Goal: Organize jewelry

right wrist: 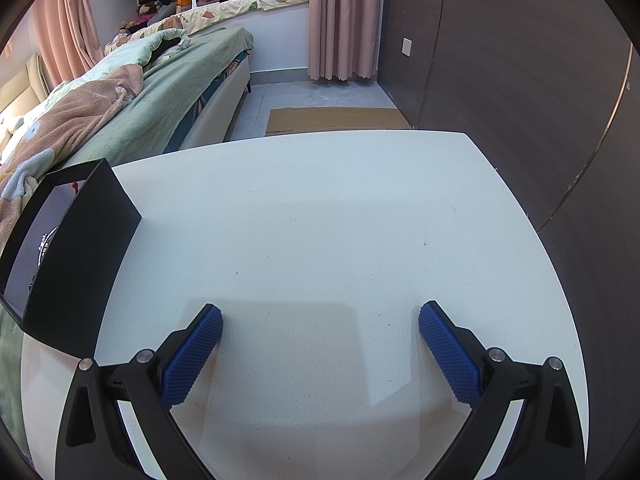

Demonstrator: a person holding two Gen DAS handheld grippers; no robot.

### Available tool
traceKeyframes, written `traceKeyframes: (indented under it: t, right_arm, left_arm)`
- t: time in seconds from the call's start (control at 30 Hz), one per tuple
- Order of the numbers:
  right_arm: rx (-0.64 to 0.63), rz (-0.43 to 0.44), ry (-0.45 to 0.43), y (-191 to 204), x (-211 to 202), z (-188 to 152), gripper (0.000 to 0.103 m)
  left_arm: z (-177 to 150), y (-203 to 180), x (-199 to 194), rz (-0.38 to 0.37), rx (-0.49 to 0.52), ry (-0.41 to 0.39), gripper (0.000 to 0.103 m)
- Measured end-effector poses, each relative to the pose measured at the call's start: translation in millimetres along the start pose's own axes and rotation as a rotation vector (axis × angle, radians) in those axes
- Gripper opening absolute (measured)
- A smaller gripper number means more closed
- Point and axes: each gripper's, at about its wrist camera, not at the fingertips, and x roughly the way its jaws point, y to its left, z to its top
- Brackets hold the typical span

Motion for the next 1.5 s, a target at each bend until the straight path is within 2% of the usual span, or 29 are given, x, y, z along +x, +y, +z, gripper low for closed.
traceKeyframes:
  t: [0.37, 0.6, 1.5]
  right_arm:
    - [0.0, 0.0, 0.0, 0, 0, 0, 0.096]
    - [0.0, 0.0, 0.0, 0, 0, 0, 0.096]
    - [0.0, 0.0, 0.0, 0, 0, 0, 0.096]
  left_arm:
    - [-4, -9, 7, 0.026, 0.032, 0.026, 0.098]
    - [-10, -20, 18, 0.011, 0.085, 0.095, 0.098]
    - [-17, -35, 28, 0.024, 0.135, 0.126, 0.098]
